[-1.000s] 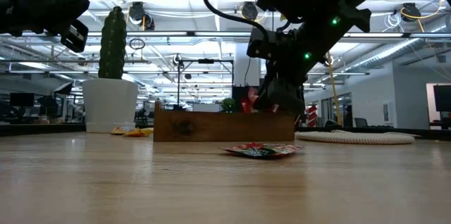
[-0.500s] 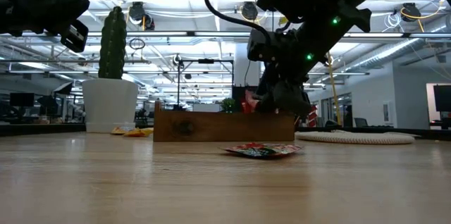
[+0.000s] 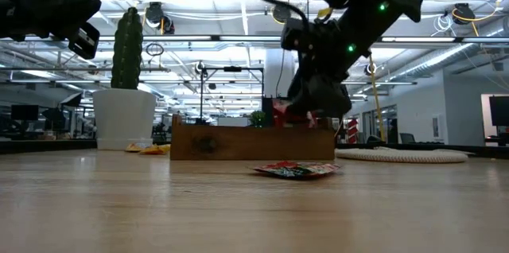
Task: Pick & Place Tea
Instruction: Put the red tea bag into the right section of the wooden organizer
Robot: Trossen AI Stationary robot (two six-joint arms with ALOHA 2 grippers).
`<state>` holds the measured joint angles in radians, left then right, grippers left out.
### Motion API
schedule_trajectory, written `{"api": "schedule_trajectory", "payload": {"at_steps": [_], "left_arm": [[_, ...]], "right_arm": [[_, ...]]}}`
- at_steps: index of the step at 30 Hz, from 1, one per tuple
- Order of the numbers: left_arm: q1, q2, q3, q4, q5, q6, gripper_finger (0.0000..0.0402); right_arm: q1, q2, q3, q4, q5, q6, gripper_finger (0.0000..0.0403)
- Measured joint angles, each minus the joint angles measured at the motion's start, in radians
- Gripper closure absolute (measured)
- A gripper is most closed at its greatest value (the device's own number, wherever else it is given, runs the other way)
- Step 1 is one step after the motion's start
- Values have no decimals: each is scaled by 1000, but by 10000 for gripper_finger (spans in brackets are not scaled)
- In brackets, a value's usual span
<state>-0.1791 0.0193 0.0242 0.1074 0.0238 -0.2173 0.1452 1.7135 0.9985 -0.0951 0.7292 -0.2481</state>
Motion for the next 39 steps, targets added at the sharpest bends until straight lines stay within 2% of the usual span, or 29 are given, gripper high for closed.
{"api": "schedule_trajectory", "payload": {"at_steps": [4, 9, 14, 20, 24, 28, 29, 33, 39], "left_arm": [[0, 0, 0, 0, 0, 0, 344], [0, 0, 0, 0, 0, 0, 344], [0, 0, -1, 1, 0, 0, 344], [0, 0, -1, 0, 0, 0, 344], [0, 0, -1, 0, 0, 0, 344], [0, 0, -1, -1, 0, 0, 344], [0, 0, -1, -1, 0, 0, 344], [0, 0, -1, -1, 0, 0, 344], [0, 0, -1, 0, 0, 0, 344]], "right_arm": [[0, -46, 0, -13, -22, 58, 173], [-27, -85, 0, -105, -155, 194, 176], [-34, -87, 0, -145, -156, 230, 176], [-10, -97, 0, -87, -153, 193, 185], [8, -106, 1, -24, -161, 131, 241], [-31, -107, 1, -35, -284, 91, 371], [-49, -105, 1, -43, -324, 96, 385], [-109, -79, 0, -67, -418, 138, 401], [-131, -52, 0, -69, -442, 150, 403]]}}
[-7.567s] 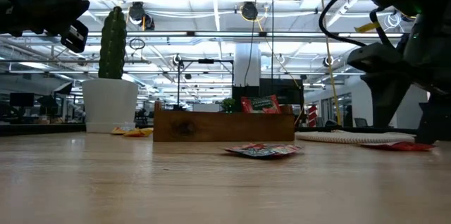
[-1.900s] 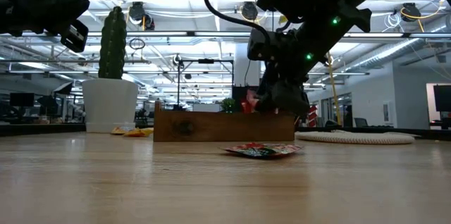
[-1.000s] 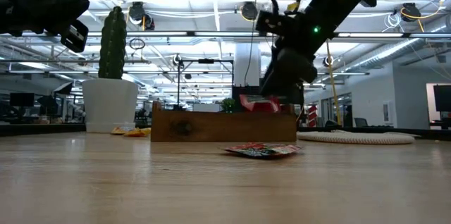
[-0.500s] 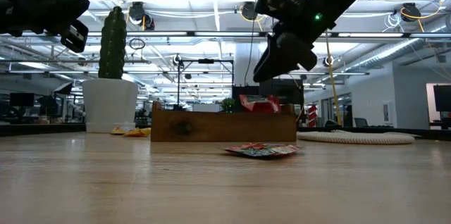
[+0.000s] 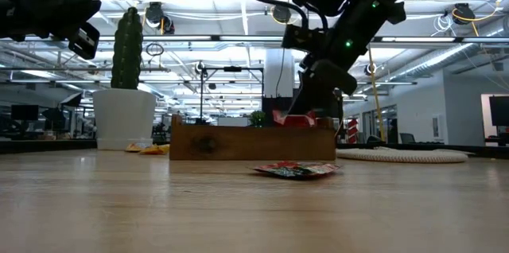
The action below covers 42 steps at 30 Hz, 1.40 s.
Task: Pick & Place Tea
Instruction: Put the red tea bag into the right section of the wooden organizer
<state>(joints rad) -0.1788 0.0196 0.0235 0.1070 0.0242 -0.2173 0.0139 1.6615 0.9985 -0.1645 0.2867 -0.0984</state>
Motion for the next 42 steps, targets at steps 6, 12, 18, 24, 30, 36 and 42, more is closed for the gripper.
{"api": "schedule_trajectory", "payload": {"at_steps": [6, 12, 18, 24, 30, 36, 42], "left_arm": [[0, 0, 0, 1, 0, 0, 344], [0, 0, 0, 1, 0, 0, 344], [0, 0, 0, 0, 0, 0, 344], [0, 0, 0, 1, 0, 0, 344], [0, 0, 0, 0, 0, 0, 344], [0, 0, 0, -3, 0, 0, 344], [0, 0, 0, 0, 0, 0, 344]], "right_arm": [[1, 1, 0, -18, 56, -3, 403], [31, -34, 0, -16, 131, -38, 403], [60, -40, 0, -58, 102, -31, 403], [52, -40, 0, -76, 78, -1, 403], [17, -26, 0, -98, 64, 9, 403], [5, 6, -11, -86, 30, 26, 403], [12, 6, -24, -78, 96, 33, 403]]}}
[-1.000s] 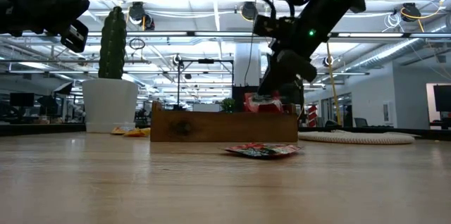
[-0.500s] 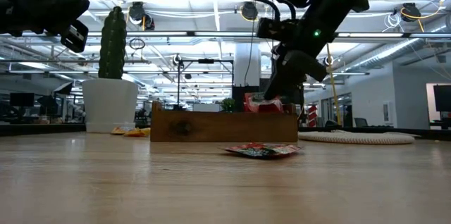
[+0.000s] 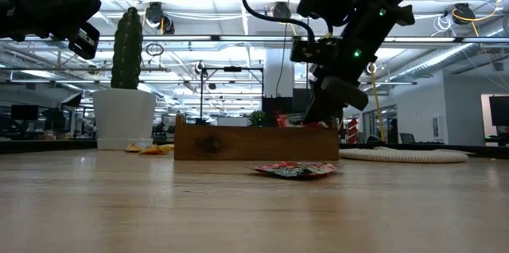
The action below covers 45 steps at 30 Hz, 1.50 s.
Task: Pick & Place Tea
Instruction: Put the red tea bag into the right section of the wooden organizer
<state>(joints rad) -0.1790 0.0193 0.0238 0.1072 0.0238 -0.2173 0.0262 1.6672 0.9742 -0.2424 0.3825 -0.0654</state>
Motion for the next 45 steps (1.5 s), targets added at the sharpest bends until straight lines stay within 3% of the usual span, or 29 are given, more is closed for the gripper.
{"api": "schedule_trajectory", "payload": {"at_steps": [10, 23, 29, 42, 45], "left_arm": [[0, 0, 0, 0, 0, 0, 344], [0, 0, 0, 0, 0, 0, 344], [0, 0, 0, 0, 0, 0, 344], [0, 0, 0, 0, 0, 0, 344], [0, 0, 0, 0, 0, 0, 344]], "right_arm": [[50, -16, -2, 68, 91, -59, 403], [48, -17, -1, 17, 82, -25, 403], [32, -17, -2, -2, 4, 18, 403], [28, -19, -43, 24, 59, 19, 403], [21, -19, -43, 32, 6, 26, 403]]}}
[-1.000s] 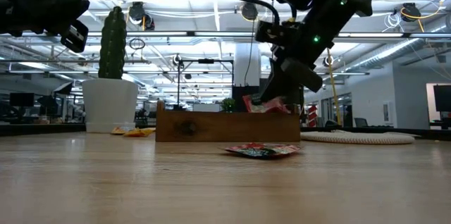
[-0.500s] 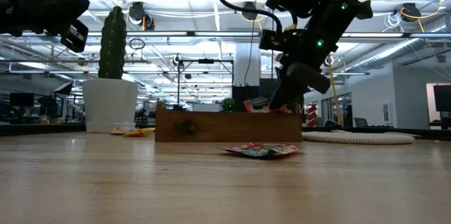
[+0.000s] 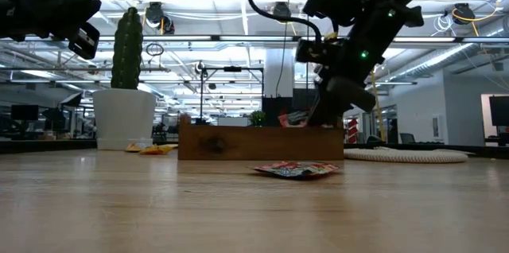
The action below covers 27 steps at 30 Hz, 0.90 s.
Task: Pick & Place Tea
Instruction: Put the red tea bag into the right section of the wooden organizer
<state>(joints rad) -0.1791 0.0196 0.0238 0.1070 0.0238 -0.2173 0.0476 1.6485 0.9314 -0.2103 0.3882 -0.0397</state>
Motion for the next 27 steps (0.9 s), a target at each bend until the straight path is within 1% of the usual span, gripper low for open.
{"api": "schedule_trajectory", "payload": {"at_steps": [2, 6, 19, 22, 25, 27], "left_arm": [[0, 0, 0, 0, 0, 0, 344], [0, 0, 0, 0, 0, 0, 344], [0, 0, 0, 0, 0, 0, 344], [0, 0, 0, 0, 0, 0, 344], [0, 0, 0, 0, 0, 0, 344], [0, 0, 0, 0, 0, 0, 344]], "right_arm": [[-15, 0, 0, -3, -48, 13, 403], [-31, 0, 0, -23, -75, 28, 403], [-49, 0, 1, -50, -109, 58, 403], [-39, 1, 1, -51, -67, 57, 403], [-6, -9, -2, -51, 45, 52, 403], [24, -26, -4, -18, 122, 29, 403]]}}
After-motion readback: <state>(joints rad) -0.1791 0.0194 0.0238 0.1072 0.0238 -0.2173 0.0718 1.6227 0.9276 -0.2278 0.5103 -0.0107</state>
